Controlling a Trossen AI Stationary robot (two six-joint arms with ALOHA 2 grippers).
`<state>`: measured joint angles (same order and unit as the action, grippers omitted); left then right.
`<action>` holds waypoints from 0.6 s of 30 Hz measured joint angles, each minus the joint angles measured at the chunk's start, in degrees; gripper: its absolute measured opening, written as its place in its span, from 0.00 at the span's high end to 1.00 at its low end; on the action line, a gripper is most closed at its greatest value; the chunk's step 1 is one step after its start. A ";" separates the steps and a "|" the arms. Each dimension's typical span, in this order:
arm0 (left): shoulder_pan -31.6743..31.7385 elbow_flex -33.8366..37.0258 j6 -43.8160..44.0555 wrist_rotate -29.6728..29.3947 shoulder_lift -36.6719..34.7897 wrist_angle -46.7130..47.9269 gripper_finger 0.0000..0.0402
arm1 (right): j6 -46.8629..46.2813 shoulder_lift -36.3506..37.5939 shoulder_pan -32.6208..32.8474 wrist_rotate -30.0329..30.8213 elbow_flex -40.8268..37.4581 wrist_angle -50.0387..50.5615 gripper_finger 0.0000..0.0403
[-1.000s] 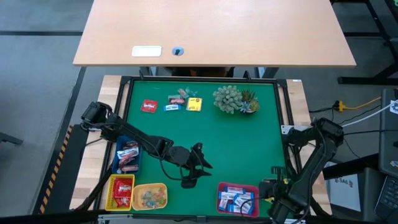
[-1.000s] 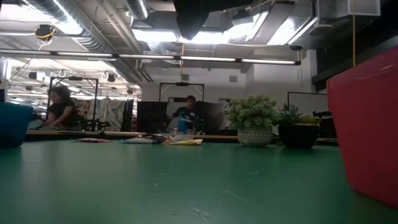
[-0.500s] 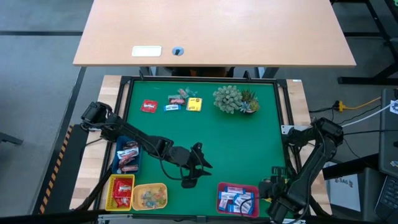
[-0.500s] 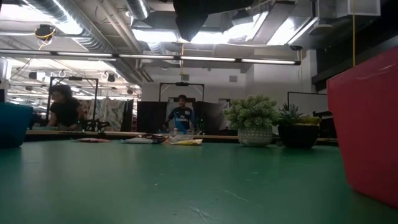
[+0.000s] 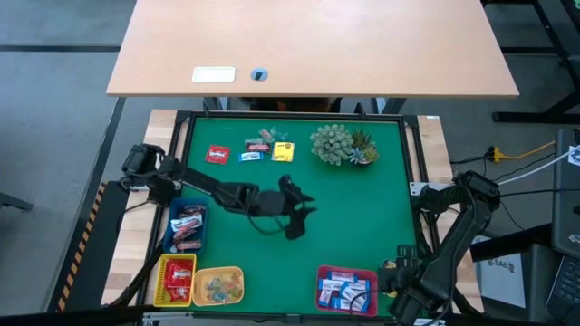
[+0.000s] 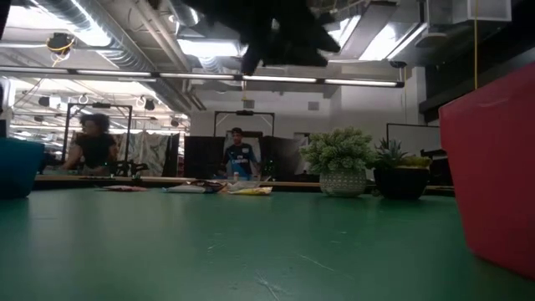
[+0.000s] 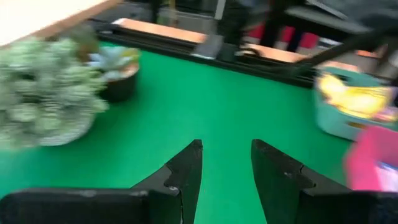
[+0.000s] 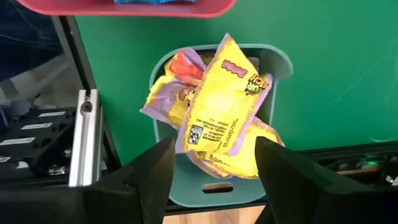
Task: Sort candy
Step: Put the yellow candy into the green bin, then put the brown chocolate into the blue bin
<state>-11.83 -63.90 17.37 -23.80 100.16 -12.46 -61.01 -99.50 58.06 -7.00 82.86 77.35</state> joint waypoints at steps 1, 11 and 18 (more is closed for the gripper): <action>1.13 -0.02 -0.02 -0.02 0.00 0.34 0.69 | 0.00 0.00 0.00 0.39 0.64 0.44 0.45; 15.06 -0.02 -0.04 0.07 0.00 15.82 0.69 | 0.02 0.00 0.04 3.99 3.03 1.14 0.45; 26.67 -0.02 -1.28 2.17 0.00 28.45 0.69 | 0.13 0.00 0.04 9.95 3.03 1.15 0.45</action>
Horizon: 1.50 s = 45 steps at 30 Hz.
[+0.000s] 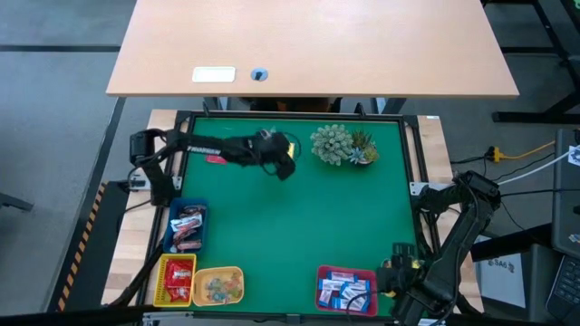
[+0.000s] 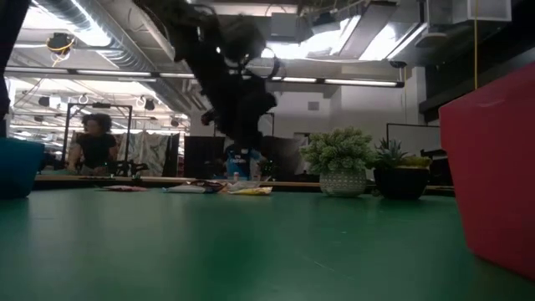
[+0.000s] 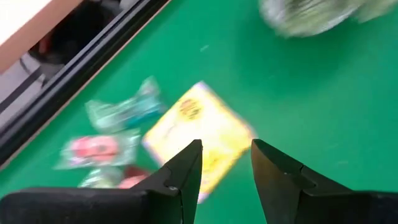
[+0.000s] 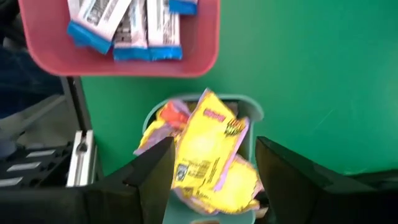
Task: Sort candy
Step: Put the brown chocolate into the blue bin
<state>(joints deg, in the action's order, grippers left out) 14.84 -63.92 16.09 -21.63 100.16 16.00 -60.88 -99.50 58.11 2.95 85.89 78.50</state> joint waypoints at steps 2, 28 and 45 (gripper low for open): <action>2.96 0.00 -3.18 1.85 0.00 2.07 0.69 | 0.78 0.00 0.00 1.69 0.00 -0.07 0.45; 15.16 0.02 -30.64 15.23 0.72 14.12 0.69 | 2.80 0.00 -0.02 7.58 0.00 -0.66 0.45; 15.20 0.09 -30.20 8.92 5.57 11.73 0.70 | 2.69 0.00 -0.04 8.10 0.00 -1.05 0.45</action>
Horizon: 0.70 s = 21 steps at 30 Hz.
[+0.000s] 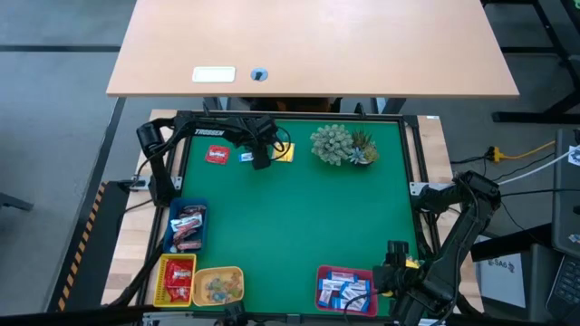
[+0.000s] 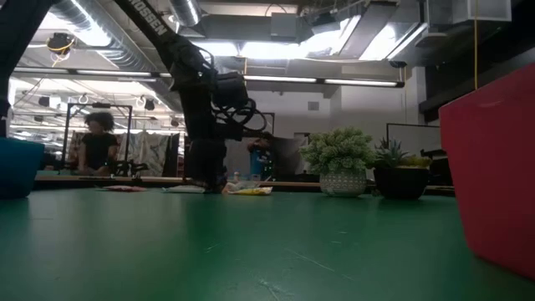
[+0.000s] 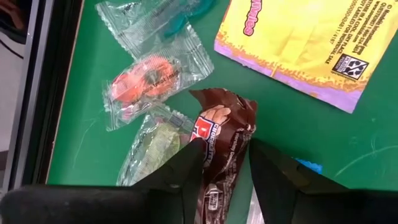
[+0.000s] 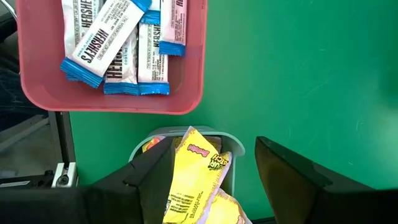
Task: Sort candy
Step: Put the brown chocolate into the blue bin
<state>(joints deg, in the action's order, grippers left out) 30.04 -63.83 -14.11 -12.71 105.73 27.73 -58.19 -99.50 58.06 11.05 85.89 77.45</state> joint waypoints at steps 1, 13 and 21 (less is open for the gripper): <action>0.01 0.00 0.03 0.00 0.01 -0.02 0.72 | 0.00 0.00 0.00 0.11 0.00 0.00 0.45; 0.07 -0.09 3.04 0.02 0.00 -0.10 0.98 | 0.00 0.00 0.04 0.35 0.00 -0.02 0.45; -0.39 -0.06 5.02 2.43 -0.80 0.21 1.00 | 0.00 0.00 0.04 0.35 0.00 -0.04 0.45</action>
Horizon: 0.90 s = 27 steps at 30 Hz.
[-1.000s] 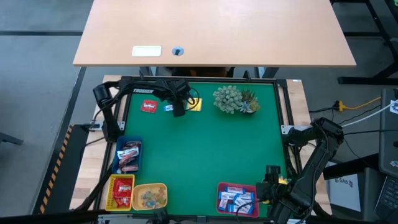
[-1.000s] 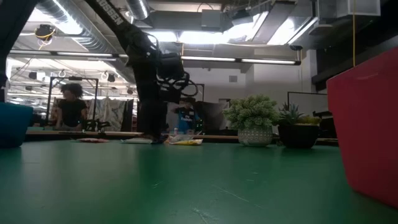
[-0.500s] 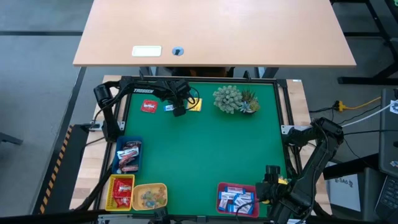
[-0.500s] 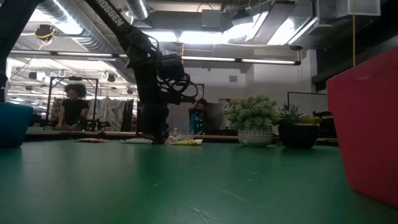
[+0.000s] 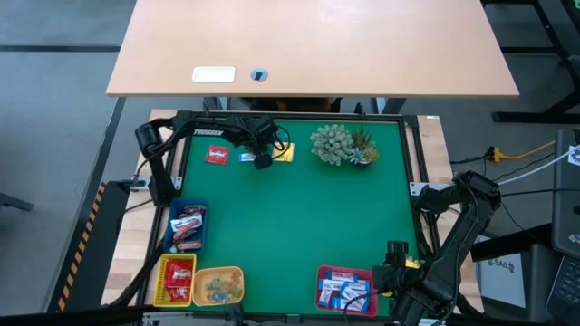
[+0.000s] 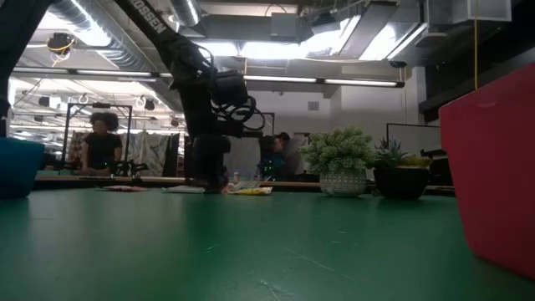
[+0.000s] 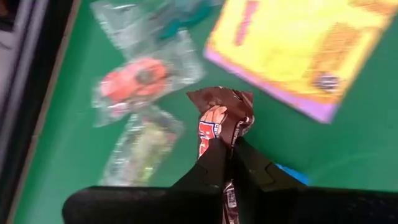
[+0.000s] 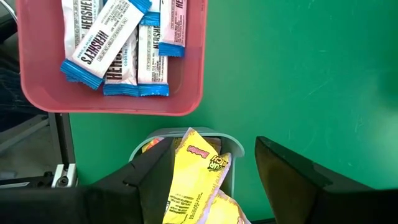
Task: Sort candy
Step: Put the brown chocolate into the blue bin
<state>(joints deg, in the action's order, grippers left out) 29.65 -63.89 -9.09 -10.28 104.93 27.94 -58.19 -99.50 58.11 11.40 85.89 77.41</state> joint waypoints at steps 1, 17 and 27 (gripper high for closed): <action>-0.18 0.08 0.10 0.99 -0.42 0.18 1.00 | 0.00 0.00 0.00 0.00 0.00 -0.04 0.45; -12.00 0.09 10.17 15.70 -14.84 8.92 1.00 | 0.00 0.00 0.00 -0.02 0.00 -1.50 0.45; -28.41 0.08 24.96 22.03 -27.63 24.21 1.00 | 0.00 0.00 0.00 -0.02 0.00 -6.28 0.45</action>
<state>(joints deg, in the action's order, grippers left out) 1.24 -63.81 15.86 11.75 77.30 52.15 -58.19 -99.50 58.11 11.38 85.89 71.13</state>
